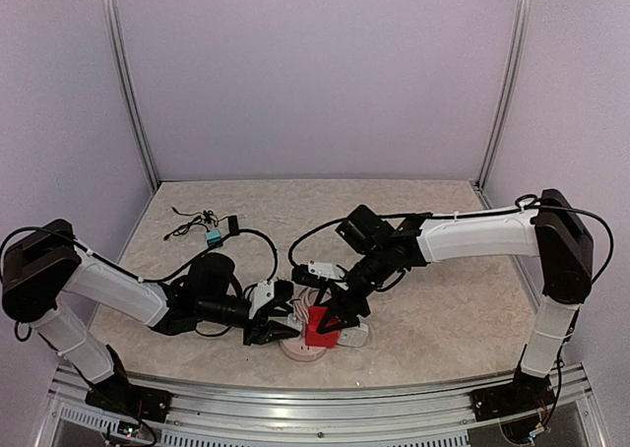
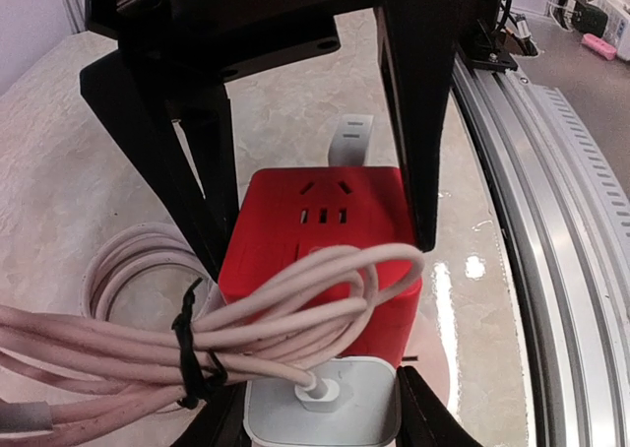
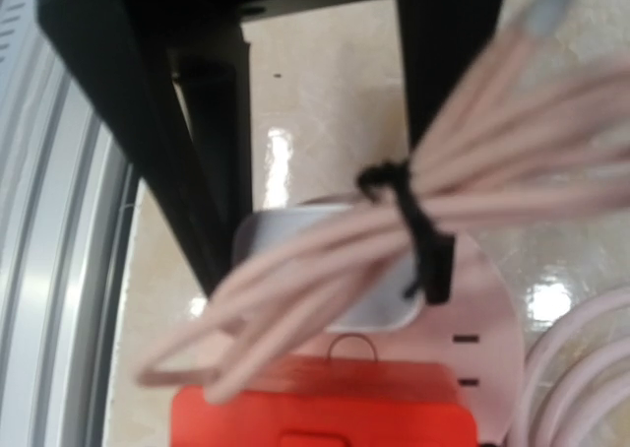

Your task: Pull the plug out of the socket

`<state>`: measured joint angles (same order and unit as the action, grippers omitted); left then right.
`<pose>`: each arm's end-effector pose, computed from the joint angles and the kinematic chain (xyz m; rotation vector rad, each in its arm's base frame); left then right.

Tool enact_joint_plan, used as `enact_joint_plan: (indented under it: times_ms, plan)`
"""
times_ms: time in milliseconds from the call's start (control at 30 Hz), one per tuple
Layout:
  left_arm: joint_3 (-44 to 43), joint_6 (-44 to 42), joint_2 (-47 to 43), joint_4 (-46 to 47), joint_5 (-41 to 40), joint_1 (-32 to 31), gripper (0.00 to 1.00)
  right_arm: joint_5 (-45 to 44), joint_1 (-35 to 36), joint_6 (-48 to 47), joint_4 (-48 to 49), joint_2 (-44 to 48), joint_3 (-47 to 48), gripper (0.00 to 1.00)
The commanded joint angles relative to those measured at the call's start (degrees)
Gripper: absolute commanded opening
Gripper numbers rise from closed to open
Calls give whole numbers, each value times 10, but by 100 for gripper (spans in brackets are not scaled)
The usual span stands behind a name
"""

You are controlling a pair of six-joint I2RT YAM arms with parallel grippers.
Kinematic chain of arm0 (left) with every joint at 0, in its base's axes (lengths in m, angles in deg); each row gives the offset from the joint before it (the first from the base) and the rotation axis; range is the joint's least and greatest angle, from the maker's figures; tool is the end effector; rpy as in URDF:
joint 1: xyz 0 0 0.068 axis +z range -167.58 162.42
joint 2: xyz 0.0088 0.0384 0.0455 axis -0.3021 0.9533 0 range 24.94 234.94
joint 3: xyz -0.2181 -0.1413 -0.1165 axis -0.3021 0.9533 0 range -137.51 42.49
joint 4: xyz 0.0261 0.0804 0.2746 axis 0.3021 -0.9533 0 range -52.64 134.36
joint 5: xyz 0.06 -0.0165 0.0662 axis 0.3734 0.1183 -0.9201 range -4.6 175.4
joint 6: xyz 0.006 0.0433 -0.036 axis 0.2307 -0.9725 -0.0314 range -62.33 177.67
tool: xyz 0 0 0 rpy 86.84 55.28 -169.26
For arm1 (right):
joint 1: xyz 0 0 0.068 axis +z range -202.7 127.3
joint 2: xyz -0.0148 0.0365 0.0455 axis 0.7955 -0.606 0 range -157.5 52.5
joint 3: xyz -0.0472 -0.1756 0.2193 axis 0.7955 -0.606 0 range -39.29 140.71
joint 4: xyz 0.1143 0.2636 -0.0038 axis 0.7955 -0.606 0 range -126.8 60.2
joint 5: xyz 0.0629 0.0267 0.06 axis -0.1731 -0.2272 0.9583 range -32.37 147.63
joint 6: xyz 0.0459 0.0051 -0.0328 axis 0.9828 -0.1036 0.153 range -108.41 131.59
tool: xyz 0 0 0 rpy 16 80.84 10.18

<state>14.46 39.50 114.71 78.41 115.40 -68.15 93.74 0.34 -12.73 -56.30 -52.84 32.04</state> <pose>0.1731 -0.2416 0.1279 1.4480 1.5221 -0.8835 0.2248 0.3375 0.1852 -1.8174 1.9096 1.0012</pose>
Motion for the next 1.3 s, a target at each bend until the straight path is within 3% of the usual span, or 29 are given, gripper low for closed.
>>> enact_joint_plan:
  times_ms: [0,200,367,533,667,800,933,1033,1167,1267]
  plan:
    - [-50,5,-12,104,44,-11,13,-70,5,5,-59,-48,-22,7]
    - [4,13,-38,130,40,19,12,-79,5,4,-65,-49,-22,7]
    - [-73,-2,8,93,49,-18,10,-76,5,5,-62,-55,-20,7]
    - [-17,5,-25,115,42,9,11,-79,5,6,-63,-47,-24,7]
    - [-81,-11,8,75,48,-19,9,-76,5,6,-64,-55,-18,7]
    - [-15,0,-24,115,44,17,9,-83,6,7,-70,-54,-16,7]
    - [-27,2,-41,106,52,12,8,-82,5,7,-66,-51,-18,7]
    - [2,19,-50,152,53,23,8,-85,6,8,-73,-56,-16,6]
    - [-77,-15,-18,92,57,-11,6,-84,6,7,-72,-55,-16,6]
    - [-77,-18,1,102,54,-10,6,-87,7,12,-72,-58,-12,6]
